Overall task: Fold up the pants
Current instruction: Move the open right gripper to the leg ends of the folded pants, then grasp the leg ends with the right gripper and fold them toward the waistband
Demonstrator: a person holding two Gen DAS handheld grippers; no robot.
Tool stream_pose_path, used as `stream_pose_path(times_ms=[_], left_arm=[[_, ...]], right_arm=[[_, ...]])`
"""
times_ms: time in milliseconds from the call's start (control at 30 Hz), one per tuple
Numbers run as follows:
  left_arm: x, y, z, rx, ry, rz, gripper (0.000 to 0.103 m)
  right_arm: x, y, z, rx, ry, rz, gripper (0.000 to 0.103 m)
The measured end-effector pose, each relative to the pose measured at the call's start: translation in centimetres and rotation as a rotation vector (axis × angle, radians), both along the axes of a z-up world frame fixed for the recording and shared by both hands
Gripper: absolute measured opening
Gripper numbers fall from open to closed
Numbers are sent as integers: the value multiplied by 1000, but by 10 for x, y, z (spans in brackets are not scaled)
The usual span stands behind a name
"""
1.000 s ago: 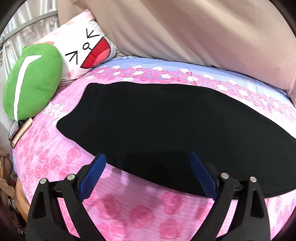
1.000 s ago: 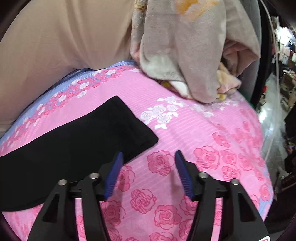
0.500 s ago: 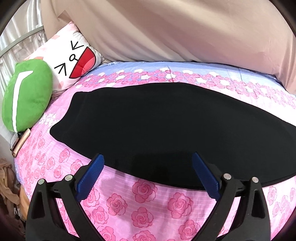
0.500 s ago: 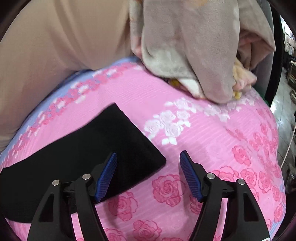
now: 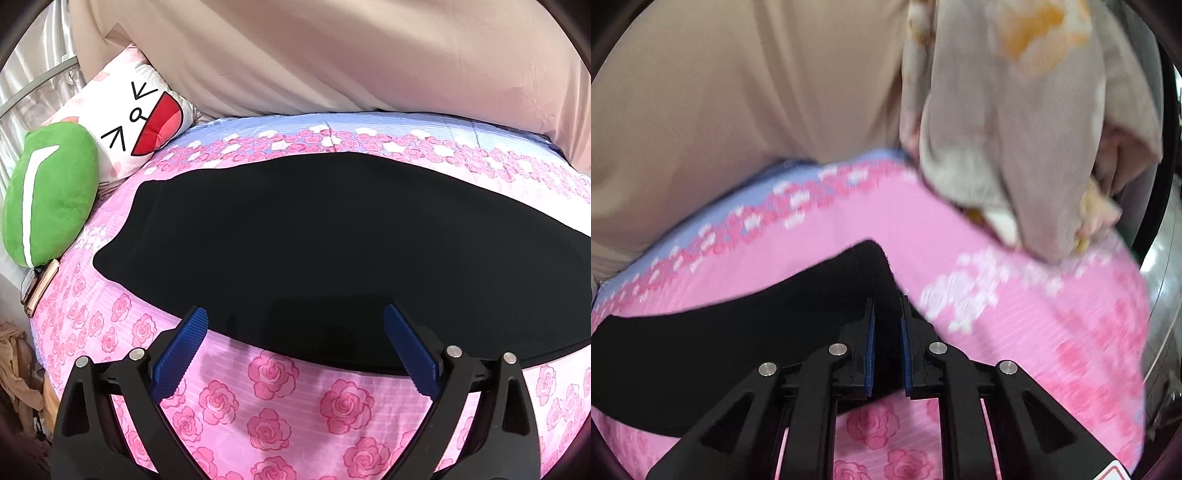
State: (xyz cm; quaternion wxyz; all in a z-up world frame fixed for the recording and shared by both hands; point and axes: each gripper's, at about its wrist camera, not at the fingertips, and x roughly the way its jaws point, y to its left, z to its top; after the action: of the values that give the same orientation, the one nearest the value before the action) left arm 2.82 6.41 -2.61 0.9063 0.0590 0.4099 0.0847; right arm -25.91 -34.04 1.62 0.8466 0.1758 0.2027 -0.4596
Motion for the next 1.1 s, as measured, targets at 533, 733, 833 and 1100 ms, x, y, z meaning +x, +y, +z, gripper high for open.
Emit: stream_pose_path(times_ms=[533, 733, 833, 1100], left_arm=[[5, 18, -12, -60, 30, 30, 94], [1, 40, -12, -85, 29, 46, 94], [-2, 53, -11, -108, 21, 49, 94], [-11, 75, -12, -179, 2, 30, 94]], right_arm=[[1, -34, -51, 201, 40, -67, 72], [8, -24, -33, 265, -102, -17, 19], [38, 15, 14, 184, -148, 84, 18], [179, 163, 92, -20, -68, 462, 19]])
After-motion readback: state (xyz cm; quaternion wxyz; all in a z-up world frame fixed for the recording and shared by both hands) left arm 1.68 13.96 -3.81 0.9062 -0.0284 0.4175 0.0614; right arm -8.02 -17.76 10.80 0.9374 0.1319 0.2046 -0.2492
